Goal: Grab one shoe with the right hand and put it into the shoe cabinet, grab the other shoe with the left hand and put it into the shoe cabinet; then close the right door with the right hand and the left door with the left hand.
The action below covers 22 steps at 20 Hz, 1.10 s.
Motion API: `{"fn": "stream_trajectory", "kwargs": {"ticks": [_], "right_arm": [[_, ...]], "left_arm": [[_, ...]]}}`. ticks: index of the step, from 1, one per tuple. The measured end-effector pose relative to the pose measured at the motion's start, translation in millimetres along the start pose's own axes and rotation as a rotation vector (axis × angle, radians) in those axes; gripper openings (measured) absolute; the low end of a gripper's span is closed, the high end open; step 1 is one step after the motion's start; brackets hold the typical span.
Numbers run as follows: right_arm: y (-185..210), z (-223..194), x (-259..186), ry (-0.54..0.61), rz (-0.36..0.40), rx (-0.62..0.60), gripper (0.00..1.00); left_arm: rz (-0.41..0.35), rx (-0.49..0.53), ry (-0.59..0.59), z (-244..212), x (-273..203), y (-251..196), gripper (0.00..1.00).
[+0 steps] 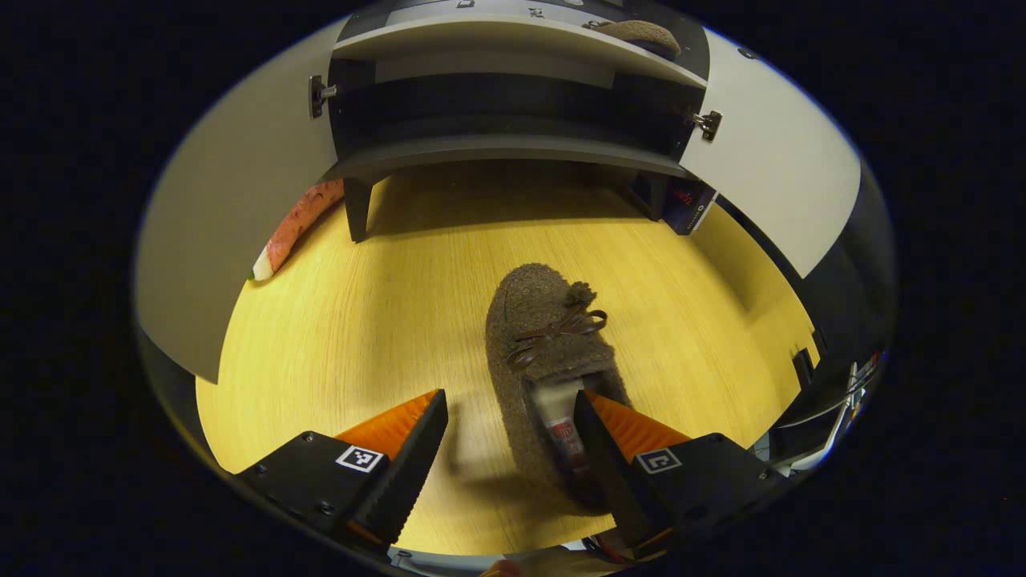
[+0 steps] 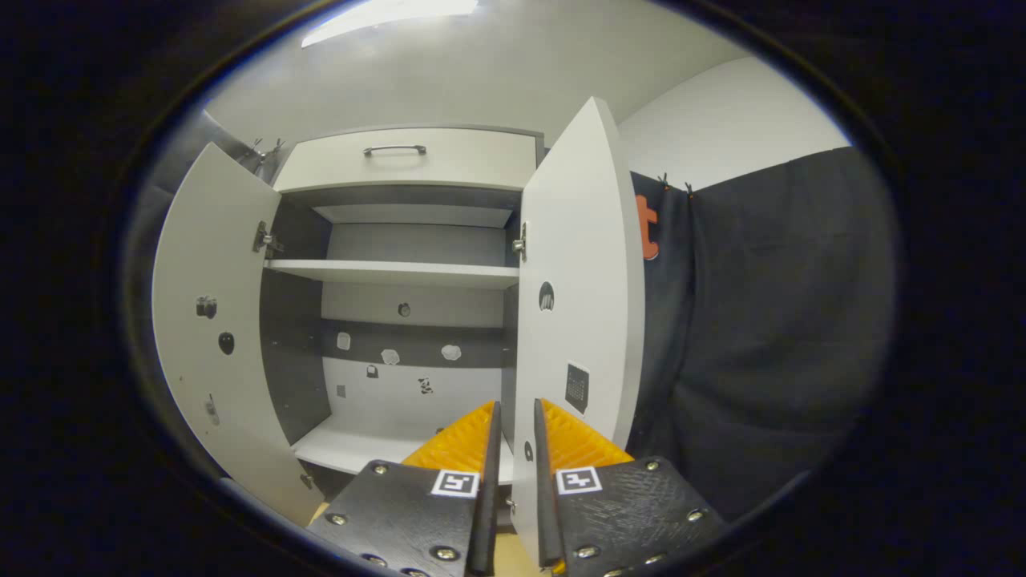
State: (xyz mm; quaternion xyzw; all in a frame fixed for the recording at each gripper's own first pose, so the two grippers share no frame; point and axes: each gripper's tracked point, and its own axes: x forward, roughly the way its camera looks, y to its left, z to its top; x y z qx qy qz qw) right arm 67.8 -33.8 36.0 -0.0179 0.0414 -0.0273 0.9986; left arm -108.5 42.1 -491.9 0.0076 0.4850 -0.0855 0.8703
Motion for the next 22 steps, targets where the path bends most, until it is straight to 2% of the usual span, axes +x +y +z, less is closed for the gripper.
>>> {"fn": "stream_trajectory", "kwargs": {"ticks": [5,7,11,12,13,14,17,18,20,22], "right_arm": [[-15.5,0.6,-8.2,0.001,-0.048,-0.041,0.20],[-21.7,-0.9,-11.5,0.009,-0.067,-0.052,0.20],[-33.6,-1.1,-19.1,0.016,-0.099,-0.083,0.21],[-35.8,0.6,-21.2,0.009,-0.106,-0.087,0.21],[-37.9,3.6,-23.7,0.000,-0.112,-0.089,0.21],[-38.7,4.9,-25.4,-0.003,-0.113,-0.087,0.21],[-40.4,8.7,-30.7,-0.014,-0.115,-0.068,0.21],[-41.8,9.6,-32.0,-0.018,-0.118,-0.064,0.21],[-43.6,10.6,-33.9,-0.024,-0.122,-0.059,0.21],[-46.5,10.3,-35.6,-0.023,-0.128,-0.058,0.21]], "left_arm": [[0.016,-0.028,-0.018,8.3,31.2,11.6,0.97],[0.019,-0.041,-0.016,8.9,41.1,15.0,0.93],[-0.031,-0.068,-0.016,9.4,48.5,1.3,0.71],[-0.028,-0.061,-0.021,9.6,45.5,-1.2,0.53],[-0.018,-0.046,-0.020,10.3,46.6,0.7,0.43],[-0.007,-0.036,-0.017,9.0,46.3,1.2,0.40],[0.065,-0.005,-0.014,14.7,46.2,10.6,0.17],[0.074,0.027,0.000,12.5,45.5,9.6,0.02],[0.084,0.060,0.005,16.1,43.9,7.6,0.01],[0.082,0.052,-0.006,24.9,37.4,4.9,0.01]]}}
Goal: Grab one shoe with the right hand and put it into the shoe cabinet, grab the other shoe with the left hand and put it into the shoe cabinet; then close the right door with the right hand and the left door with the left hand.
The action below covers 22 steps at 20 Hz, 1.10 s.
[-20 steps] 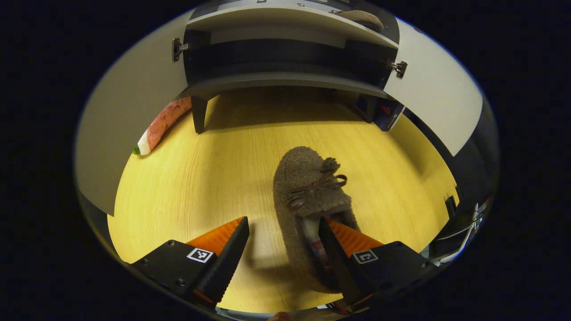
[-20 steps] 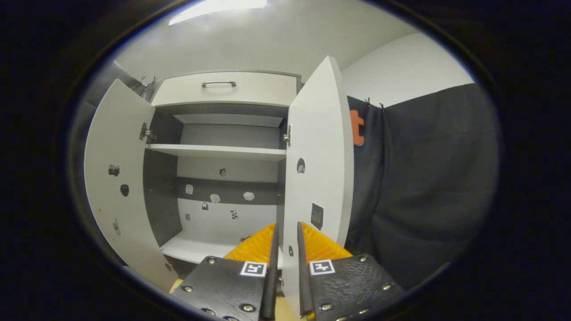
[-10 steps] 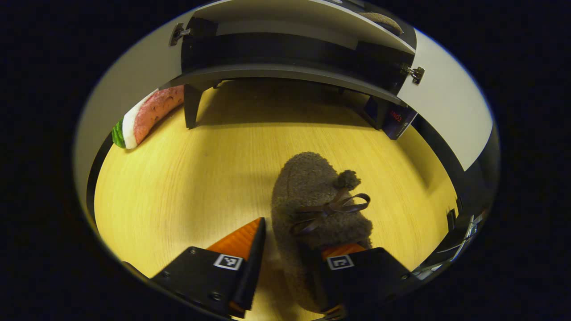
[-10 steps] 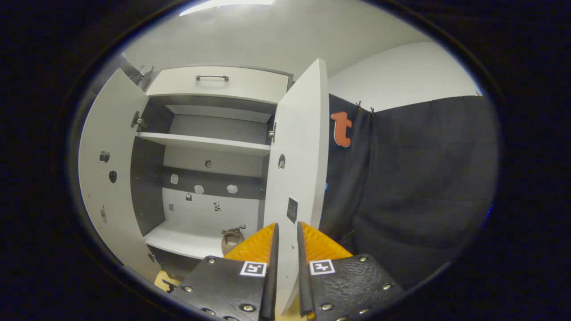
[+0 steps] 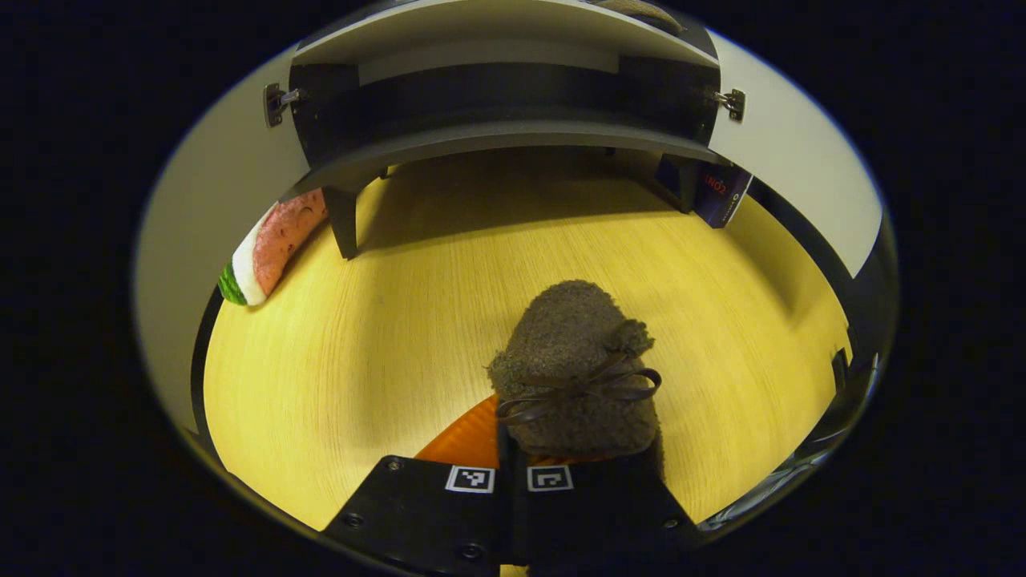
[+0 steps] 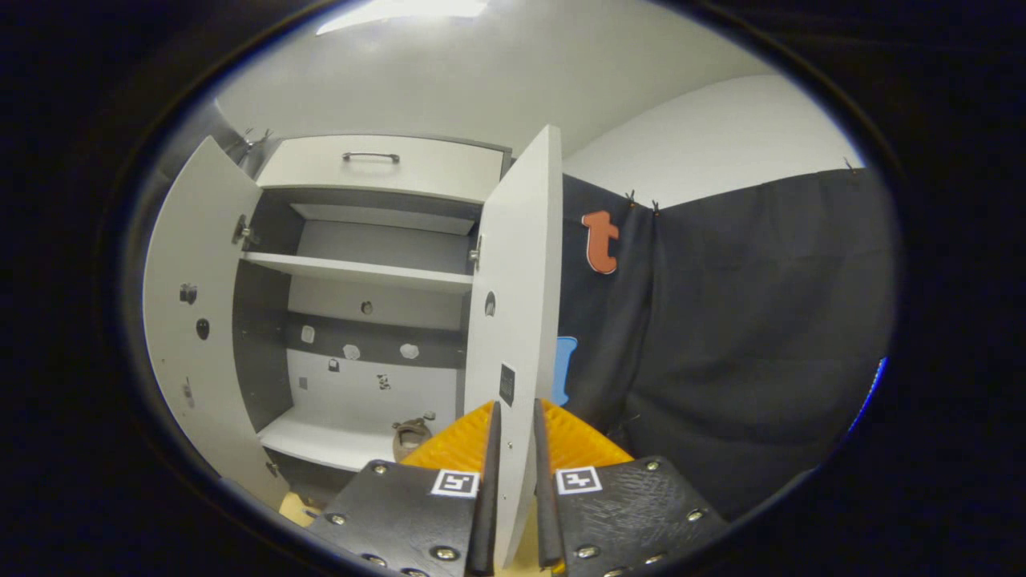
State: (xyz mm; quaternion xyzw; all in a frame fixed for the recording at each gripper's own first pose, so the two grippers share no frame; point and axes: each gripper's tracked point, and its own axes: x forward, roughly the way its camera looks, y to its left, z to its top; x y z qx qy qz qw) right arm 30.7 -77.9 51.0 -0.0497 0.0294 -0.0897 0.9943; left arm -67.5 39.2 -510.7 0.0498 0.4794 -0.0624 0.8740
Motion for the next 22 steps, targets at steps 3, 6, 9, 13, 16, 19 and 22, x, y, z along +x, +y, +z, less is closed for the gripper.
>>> {"fn": "stream_trajectory", "kwargs": {"ticks": [3,6,9,13,16,19,22], "right_arm": [[-2.4,-1.1,-1.4,0.001,-0.002,0.012,0.21],[-3.7,-3.1,-3.1,-0.001,0.002,0.032,0.21],[-3.5,-1.8,-4.5,-0.009,0.009,0.052,0.21],[-1.7,-1.4,-6.2,-0.018,0.024,0.091,0.21],[0.2,-2.4,-6.9,-0.021,0.034,0.108,0.21],[0.3,-2.6,-8.2,-0.023,0.039,0.113,0.21],[-0.5,-2.1,-9.3,-0.027,0.040,0.116,0.21]], "left_arm": [[0.004,-0.015,-0.055,30.3,-21.8,1.1,0.01],[0.000,-0.012,-0.149,71.5,-49.7,3.3,0.01],[-0.006,-0.012,-0.228,109.8,-81.3,4.6,0.03],[-0.022,-0.046,-0.316,156.2,-123.7,6.5,0.01],[-0.021,-0.053,-0.382,194.5,-145.8,14.0,0.01],[-0.018,-0.069,-0.456,241.9,-169.8,22.9,0.01],[-0.020,-0.084,-0.534,288.4,-184.1,29.3,0.00]]}}
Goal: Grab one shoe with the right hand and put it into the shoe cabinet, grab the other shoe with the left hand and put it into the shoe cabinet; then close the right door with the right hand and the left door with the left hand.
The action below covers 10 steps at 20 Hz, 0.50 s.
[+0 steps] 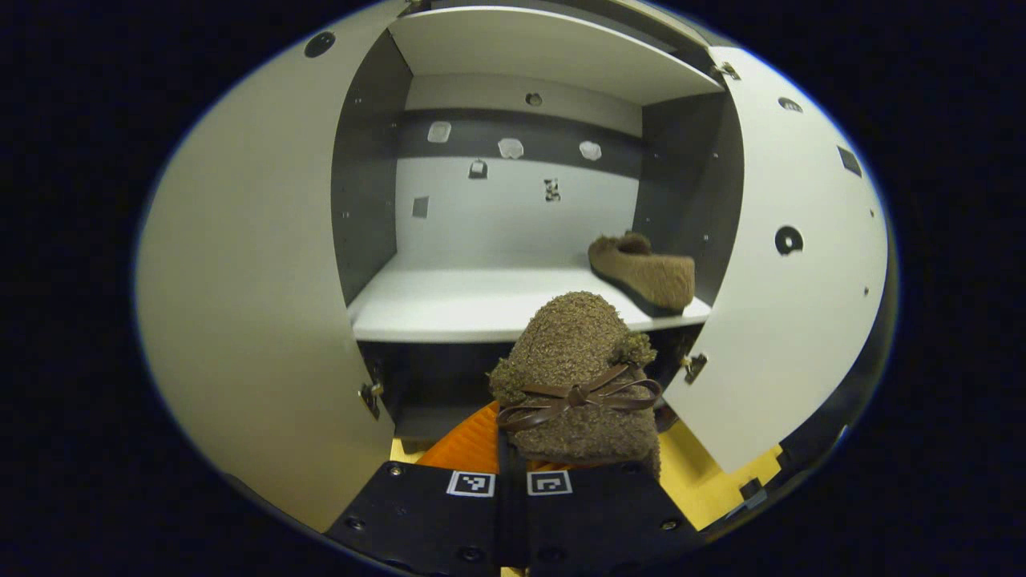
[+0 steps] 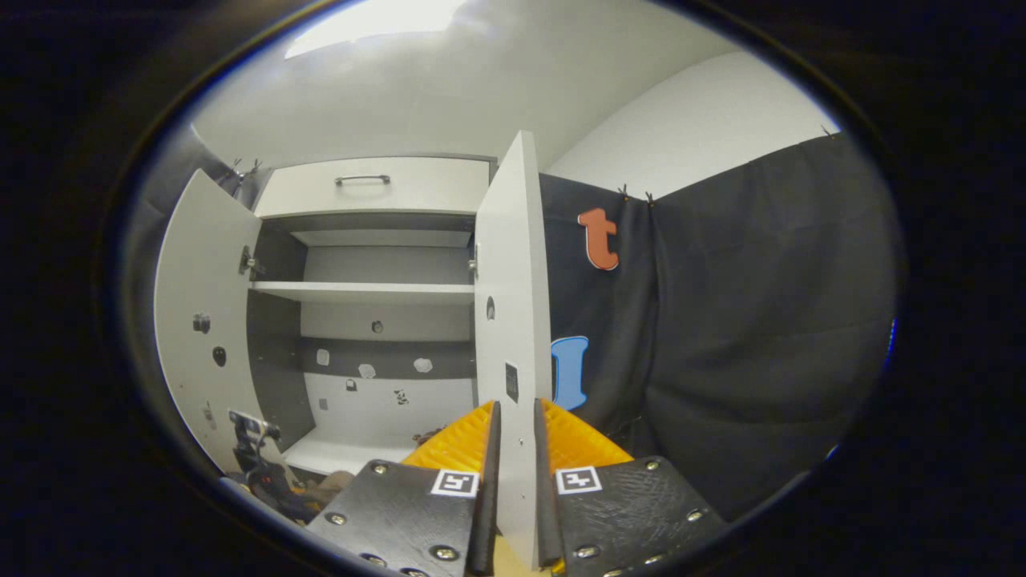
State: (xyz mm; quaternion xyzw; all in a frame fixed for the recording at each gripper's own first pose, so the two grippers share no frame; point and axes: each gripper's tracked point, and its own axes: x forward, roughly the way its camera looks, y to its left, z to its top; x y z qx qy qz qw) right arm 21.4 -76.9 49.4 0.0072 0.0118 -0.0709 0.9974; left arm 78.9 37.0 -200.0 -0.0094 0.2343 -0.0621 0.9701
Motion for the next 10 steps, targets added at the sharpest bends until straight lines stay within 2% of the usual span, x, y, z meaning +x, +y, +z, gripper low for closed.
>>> {"fn": "stream_trajectory", "kwargs": {"ticks": [1,2,5,10], "right_arm": [[-0.2,0.1,0.2,-0.001,0.000,0.002,0.21],[-0.3,0.7,0.1,-0.002,0.001,0.004,0.21],[1.2,3.9,-1.3,-0.011,0.016,0.017,0.21],[12.1,2.4,-3.6,-0.023,0.053,0.037,0.21]], "left_arm": [[0.003,-0.011,-0.023,15.7,4.1,0.5,0.03],[0.005,-0.017,-0.044,29.7,9.2,1.3,0.00],[0.028,-0.015,-0.092,66.6,25.8,7.0,0.00],[0.067,-0.049,-0.125,105.0,69.0,10.3,0.00]]}}
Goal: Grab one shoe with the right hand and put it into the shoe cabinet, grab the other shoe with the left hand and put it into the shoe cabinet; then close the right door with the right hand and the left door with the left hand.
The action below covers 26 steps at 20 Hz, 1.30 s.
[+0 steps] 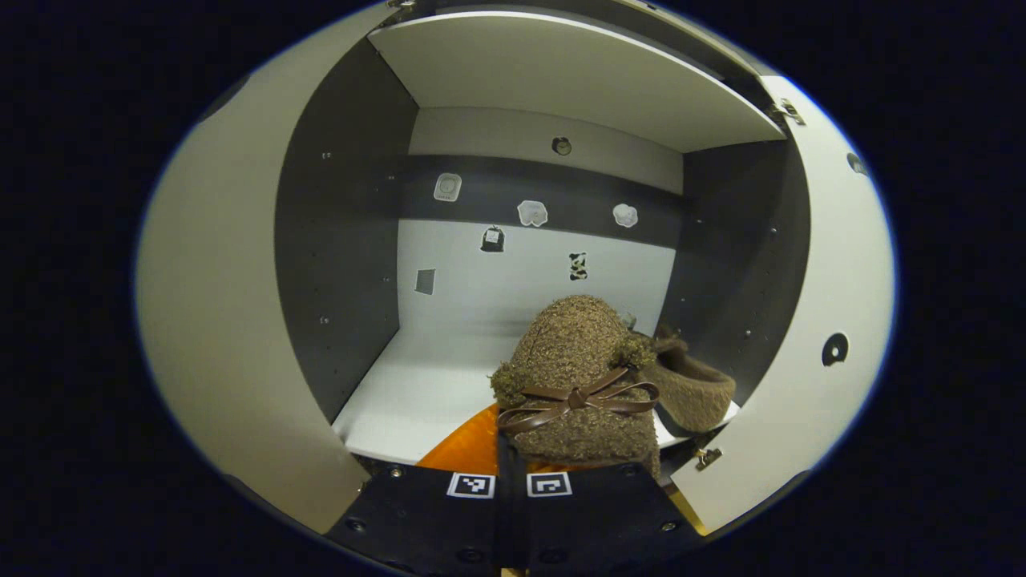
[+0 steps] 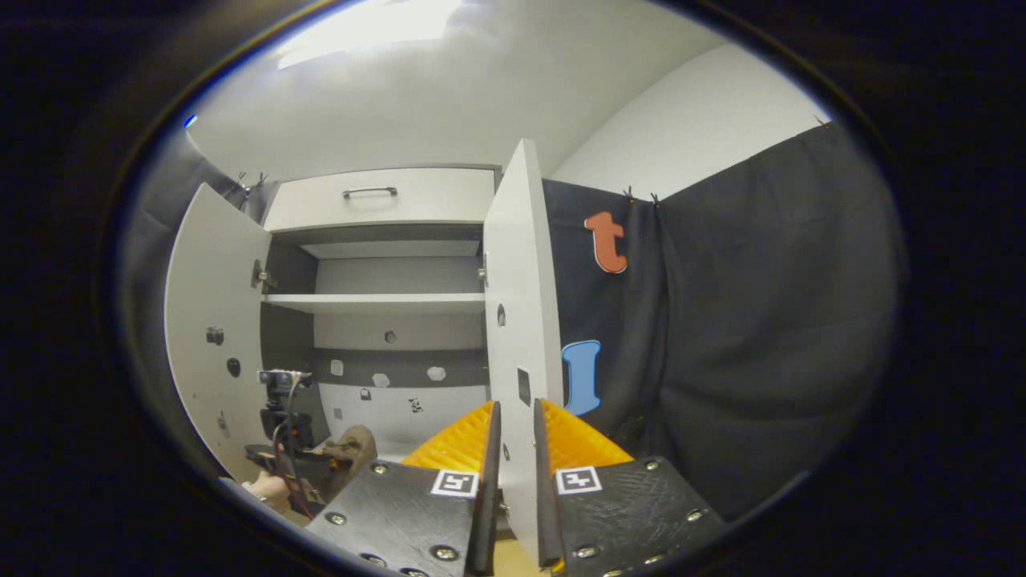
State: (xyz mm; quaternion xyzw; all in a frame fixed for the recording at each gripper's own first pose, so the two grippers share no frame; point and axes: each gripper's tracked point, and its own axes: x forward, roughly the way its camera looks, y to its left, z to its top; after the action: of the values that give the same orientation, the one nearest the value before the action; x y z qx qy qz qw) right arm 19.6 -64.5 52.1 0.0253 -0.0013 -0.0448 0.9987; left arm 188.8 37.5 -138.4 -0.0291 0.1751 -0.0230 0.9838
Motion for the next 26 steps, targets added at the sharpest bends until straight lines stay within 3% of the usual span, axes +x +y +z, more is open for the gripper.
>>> {"fn": "stream_trajectory", "kwargs": {"ticks": [8,14,26], "right_arm": [[8.3,-3.4,1.0,-0.008,0.040,-0.021,0.21],[2.9,0.6,3.9,-0.026,0.042,-0.036,0.21],[8.6,0.5,12.7,-0.045,0.064,-0.031,0.21]], "left_arm": [[0.030,0.016,-0.005,28.1,69.7,-1.4,0.00],[0.061,0.037,0.045,23.3,114.4,6.4,0.00],[0.098,0.102,0.109,-1.4,151.4,13.7,0.00]]}}
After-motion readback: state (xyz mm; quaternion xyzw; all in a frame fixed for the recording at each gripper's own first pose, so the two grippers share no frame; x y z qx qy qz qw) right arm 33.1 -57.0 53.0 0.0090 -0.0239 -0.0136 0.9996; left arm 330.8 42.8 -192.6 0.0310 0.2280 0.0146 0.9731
